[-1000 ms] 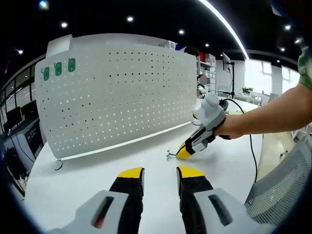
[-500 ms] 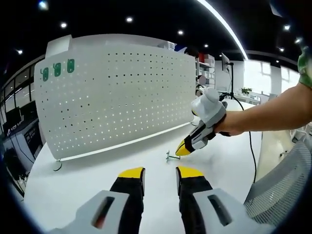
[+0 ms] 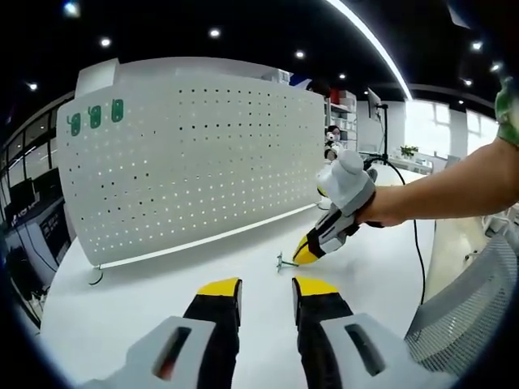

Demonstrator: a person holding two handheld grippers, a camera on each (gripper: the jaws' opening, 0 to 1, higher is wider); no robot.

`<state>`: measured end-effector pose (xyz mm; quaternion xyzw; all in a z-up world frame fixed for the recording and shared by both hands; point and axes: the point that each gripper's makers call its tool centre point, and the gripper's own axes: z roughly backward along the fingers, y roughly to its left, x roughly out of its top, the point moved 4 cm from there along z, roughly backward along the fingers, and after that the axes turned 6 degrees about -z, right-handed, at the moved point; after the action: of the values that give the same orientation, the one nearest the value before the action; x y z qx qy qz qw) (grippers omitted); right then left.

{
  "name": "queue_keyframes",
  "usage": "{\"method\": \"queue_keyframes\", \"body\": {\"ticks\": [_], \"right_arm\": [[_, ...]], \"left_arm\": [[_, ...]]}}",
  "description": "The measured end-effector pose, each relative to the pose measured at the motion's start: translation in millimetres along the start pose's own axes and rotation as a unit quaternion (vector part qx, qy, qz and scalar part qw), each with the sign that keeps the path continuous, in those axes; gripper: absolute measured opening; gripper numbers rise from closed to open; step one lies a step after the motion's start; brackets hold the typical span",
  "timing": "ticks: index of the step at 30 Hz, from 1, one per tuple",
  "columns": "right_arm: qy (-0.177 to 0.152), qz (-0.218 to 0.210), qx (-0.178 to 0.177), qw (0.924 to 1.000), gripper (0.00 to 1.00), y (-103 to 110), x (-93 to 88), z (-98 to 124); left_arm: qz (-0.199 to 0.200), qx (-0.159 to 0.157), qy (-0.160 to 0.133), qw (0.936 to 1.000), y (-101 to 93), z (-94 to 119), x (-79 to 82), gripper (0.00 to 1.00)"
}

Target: Insert the hook assembly into the mounting plate slot until the hook locks in place.

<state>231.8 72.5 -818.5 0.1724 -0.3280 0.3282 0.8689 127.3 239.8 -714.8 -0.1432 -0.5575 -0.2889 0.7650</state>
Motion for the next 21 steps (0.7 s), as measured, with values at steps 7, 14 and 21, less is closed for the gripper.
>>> {"method": "queue_keyframes", "body": {"ticks": [7, 14, 21], "right_arm": [[0.008, 0.003, -0.001, 1.0000, 0.03, -0.8, -3.3, -2.1], [0.016, -0.003, -0.001, 0.9999, 0.02, -1.9, -4.0, -7.4], [0.024, -0.011, -0.004, 0.9996, 0.02, -2.3, -5.1, -5.2]], "left_arm": [[0.000, 0.001, 0.001, 1.0000, -0.5, 0.3, -0.3, 0.26], [0.001, 0.004, 0.000, 1.0000, 1.6, 1.0, -0.3, 0.26], [0.000, 0.003, 0.000, 1.0000, 1.4, 0.7, -0.3, 0.26]]}}
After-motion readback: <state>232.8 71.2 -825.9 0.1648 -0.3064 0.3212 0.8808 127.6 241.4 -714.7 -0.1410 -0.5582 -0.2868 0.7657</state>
